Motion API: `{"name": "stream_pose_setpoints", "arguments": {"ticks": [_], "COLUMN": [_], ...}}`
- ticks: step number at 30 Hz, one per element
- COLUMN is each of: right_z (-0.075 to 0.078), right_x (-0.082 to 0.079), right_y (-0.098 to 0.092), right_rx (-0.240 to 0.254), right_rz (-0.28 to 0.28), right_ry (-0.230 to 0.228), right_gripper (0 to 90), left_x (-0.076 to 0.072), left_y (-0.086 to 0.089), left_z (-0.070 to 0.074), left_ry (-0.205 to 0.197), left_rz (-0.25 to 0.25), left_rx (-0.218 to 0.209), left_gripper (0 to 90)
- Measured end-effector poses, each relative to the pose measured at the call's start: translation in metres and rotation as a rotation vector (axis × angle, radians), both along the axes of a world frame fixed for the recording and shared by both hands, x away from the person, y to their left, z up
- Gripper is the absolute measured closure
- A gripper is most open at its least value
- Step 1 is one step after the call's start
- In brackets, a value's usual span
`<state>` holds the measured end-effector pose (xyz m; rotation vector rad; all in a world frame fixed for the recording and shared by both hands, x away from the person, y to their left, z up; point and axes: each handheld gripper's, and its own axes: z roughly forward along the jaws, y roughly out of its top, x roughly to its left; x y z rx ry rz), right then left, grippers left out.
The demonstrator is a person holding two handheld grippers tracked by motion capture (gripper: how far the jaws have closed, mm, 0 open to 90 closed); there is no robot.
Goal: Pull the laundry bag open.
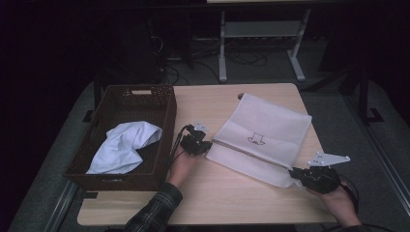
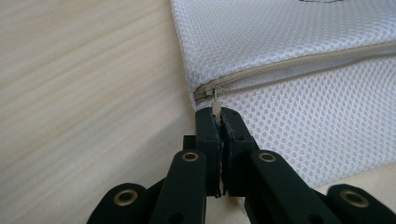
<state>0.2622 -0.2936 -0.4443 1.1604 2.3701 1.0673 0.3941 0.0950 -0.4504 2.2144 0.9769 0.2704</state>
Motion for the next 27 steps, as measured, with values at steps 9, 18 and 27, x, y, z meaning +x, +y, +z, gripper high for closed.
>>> {"name": "stream_pose_setpoints", "arguments": {"ticks": [9, 18, 27], "right_z": [-0.002, -0.005, -0.008], "right_x": [0.017, 0.037, 0.057], "right_y": [-0.004, -0.012, -0.022], "right_rx": [0.014, 0.026, 0.021], "right_rz": [-0.043, -0.101, -0.142], "right_ry": [-0.004, -0.014, -0.017], "right_gripper": [82.0, 81.5, 81.4], "left_x": [0.020, 0.038, 0.061], "left_y": [-0.006, -0.016, -0.029], "left_z": [0.007, 0.003, -0.005], "left_ry": [-0.017, -0.027, -0.018], "left_rz": [0.010, 0.023, 0.026], "left_rx": [-0.038, -0.050, -0.056], "left_gripper": [87.1, 87.0, 87.1]}}
